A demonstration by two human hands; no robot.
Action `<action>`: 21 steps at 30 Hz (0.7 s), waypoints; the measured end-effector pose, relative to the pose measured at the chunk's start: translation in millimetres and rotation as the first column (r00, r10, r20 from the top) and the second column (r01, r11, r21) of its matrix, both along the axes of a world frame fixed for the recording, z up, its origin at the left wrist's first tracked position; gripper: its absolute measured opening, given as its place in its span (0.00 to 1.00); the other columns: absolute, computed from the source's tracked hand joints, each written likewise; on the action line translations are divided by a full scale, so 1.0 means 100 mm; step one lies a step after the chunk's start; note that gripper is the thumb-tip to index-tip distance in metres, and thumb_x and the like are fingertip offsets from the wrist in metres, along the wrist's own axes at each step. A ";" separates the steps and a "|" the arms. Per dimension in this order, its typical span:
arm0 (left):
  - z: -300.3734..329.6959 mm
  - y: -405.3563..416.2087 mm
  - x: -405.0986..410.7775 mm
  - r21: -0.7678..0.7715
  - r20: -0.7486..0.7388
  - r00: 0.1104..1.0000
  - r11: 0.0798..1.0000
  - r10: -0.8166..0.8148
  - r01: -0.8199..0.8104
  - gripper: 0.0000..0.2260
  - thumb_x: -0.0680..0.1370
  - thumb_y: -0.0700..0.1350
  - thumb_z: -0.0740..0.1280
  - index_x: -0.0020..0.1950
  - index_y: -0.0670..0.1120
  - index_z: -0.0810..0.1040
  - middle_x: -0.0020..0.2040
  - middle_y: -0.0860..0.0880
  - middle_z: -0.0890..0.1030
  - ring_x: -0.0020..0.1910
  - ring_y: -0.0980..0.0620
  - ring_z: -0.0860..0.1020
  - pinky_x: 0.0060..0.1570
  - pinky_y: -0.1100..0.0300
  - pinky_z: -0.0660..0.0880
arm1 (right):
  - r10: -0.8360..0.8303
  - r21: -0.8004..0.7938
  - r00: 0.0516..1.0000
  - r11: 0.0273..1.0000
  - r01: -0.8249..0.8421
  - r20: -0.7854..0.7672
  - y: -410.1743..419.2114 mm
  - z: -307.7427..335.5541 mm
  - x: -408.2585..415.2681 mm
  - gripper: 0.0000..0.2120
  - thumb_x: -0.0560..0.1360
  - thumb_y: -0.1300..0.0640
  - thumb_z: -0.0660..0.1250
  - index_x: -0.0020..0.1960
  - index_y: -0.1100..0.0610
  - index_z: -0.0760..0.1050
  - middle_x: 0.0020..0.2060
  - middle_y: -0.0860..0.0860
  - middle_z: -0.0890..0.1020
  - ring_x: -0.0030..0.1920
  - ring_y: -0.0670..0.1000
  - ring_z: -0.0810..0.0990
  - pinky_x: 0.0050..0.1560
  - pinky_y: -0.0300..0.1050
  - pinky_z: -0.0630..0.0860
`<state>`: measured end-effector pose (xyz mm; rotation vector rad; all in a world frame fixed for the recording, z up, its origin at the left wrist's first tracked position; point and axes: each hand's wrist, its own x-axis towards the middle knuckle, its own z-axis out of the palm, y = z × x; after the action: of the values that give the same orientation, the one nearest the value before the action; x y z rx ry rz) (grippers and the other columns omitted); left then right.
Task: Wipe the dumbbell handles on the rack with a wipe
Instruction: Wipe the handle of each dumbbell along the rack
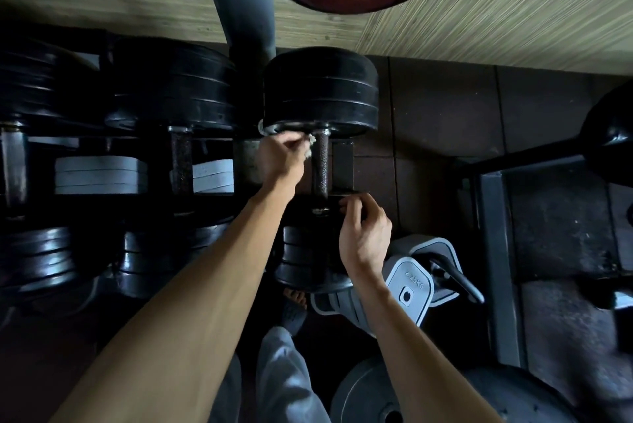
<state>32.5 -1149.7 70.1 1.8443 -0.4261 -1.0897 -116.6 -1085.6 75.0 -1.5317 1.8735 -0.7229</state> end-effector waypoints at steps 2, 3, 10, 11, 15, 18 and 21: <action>-0.04 0.03 -0.02 -0.017 0.004 1.000 1.000 -0.006 0.006 0.08 0.75 0.32 0.71 0.54 0.34 0.82 0.42 0.42 0.83 0.37 0.51 0.82 0.45 0.54 0.80 | -0.003 0.005 1.000 1.000 0.003 0.009 0.00 0.00 0.00 0.16 0.72 0.50 0.55 0.37 0.55 0.78 0.32 0.50 0.82 0.37 0.57 0.79 0.41 0.56 0.75; -0.04 0.12 -0.04 -0.003 0.004 0.999 0.999 -0.040 0.040 0.09 0.75 0.32 0.70 0.55 0.33 0.81 0.43 0.41 0.82 0.35 0.54 0.81 0.43 0.57 0.80 | 0.000 0.004 1.000 1.000 0.000 0.007 0.00 0.00 0.00 0.16 0.73 0.50 0.55 0.37 0.55 0.78 0.32 0.50 0.82 0.37 0.57 0.79 0.41 0.57 0.75; -0.21 0.29 -0.01 0.216 -0.074 0.983 0.959 -0.169 0.181 0.15 0.77 0.34 0.69 0.64 0.36 0.78 0.57 0.41 0.81 0.48 0.47 0.82 0.50 0.63 0.80 | 0.005 0.026 1.000 1.000 -0.005 -0.006 0.00 0.01 -0.01 0.17 0.73 0.49 0.54 0.37 0.56 0.77 0.32 0.50 0.82 0.37 0.57 0.78 0.41 0.58 0.75; -0.20 0.21 -0.01 0.198 -0.107 0.988 0.971 -0.114 0.134 0.16 0.78 0.34 0.69 0.65 0.36 0.77 0.54 0.42 0.81 0.41 0.51 0.81 0.40 0.68 0.79 | 0.004 0.025 1.000 1.000 -0.004 -0.001 0.00 0.02 0.00 0.17 0.73 0.49 0.54 0.37 0.56 0.78 0.32 0.50 0.82 0.37 0.57 0.78 0.42 0.57 0.75; -0.26 0.09 -0.01 0.218 -0.134 0.989 0.971 -0.068 0.096 0.18 0.79 0.35 0.67 0.69 0.38 0.73 0.57 0.40 0.81 0.35 0.56 0.78 0.34 0.70 0.76 | 0.002 0.023 1.000 1.000 -0.002 0.008 -0.01 0.04 0.01 0.17 0.73 0.49 0.54 0.37 0.55 0.78 0.33 0.50 0.82 0.38 0.57 0.79 0.42 0.57 0.75; -0.23 0.26 -0.01 0.285 -0.145 0.963 0.923 -0.225 0.259 0.18 0.80 0.33 0.65 0.70 0.38 0.73 0.60 0.44 0.78 0.48 0.50 0.81 0.48 0.63 0.80 | 0.006 0.021 1.000 1.000 -0.006 0.000 -0.01 0.03 0.00 0.17 0.73 0.49 0.54 0.37 0.55 0.77 0.33 0.51 0.82 0.37 0.58 0.79 0.42 0.58 0.75; -0.22 0.34 0.01 0.330 -0.194 0.934 0.877 -0.300 0.350 0.13 0.79 0.31 0.63 0.64 0.37 0.76 0.54 0.42 0.81 0.48 0.47 0.80 0.51 0.58 0.79 | 0.014 0.020 1.000 1.000 -0.014 -0.006 -0.02 0.04 0.00 0.17 0.73 0.50 0.54 0.38 0.55 0.77 0.33 0.51 0.83 0.38 0.58 0.79 0.42 0.58 0.75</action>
<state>33.6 -1115.4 47.6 2.0433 -0.4934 -1.6063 -116.9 -1087.2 79.4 -1.5347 1.8671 -0.6923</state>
